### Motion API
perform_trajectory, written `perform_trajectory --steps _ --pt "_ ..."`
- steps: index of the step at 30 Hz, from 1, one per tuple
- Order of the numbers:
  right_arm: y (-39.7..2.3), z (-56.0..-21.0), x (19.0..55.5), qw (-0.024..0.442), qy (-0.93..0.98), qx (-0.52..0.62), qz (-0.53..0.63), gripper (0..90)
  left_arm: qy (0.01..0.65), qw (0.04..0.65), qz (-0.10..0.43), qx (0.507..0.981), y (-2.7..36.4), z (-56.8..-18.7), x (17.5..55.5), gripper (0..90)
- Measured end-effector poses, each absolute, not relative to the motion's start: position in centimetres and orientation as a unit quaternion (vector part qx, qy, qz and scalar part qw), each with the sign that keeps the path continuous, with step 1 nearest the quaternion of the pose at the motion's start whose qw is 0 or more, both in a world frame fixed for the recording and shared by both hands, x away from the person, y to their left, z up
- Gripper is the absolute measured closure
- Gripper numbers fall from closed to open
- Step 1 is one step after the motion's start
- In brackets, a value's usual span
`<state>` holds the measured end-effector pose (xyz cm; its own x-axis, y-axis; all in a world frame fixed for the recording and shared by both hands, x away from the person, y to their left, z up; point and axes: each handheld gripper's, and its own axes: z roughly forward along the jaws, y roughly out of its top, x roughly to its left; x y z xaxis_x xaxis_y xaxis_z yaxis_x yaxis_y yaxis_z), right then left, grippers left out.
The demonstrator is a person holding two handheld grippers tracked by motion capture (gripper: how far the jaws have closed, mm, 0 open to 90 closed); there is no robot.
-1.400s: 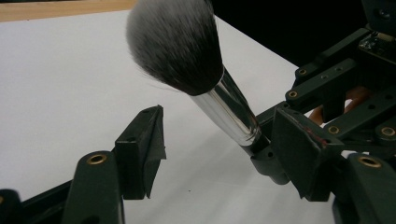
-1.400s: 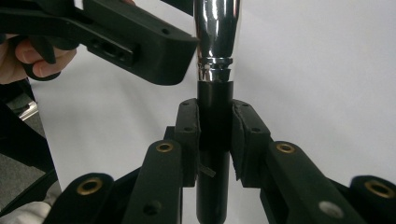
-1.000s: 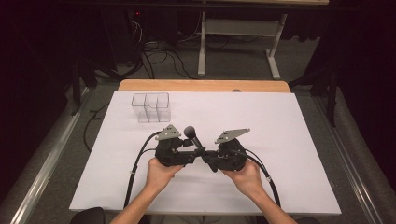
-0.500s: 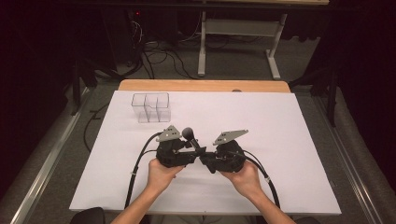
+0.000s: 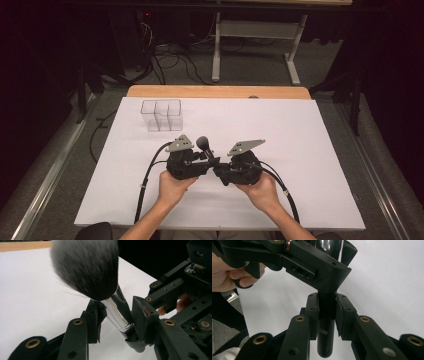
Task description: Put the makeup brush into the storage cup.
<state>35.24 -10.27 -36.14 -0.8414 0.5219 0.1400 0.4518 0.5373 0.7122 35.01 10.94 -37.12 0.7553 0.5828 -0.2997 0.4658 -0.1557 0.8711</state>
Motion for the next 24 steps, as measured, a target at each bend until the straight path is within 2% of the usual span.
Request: perform_trajectory --steps 11,24 --pt "-10.14 -36.33 35.07 0.045 0.877 0.270 0.394 76.1 0.333 0.562 0.024 0.757 11.09 -36.99 35.07 68.5" --pt "-10.34 -36.20 34.95 0.044 0.876 0.267 0.400 74.5 0.316 0.561 0.019 0.765 10.98 -36.55 34.95 70.6"
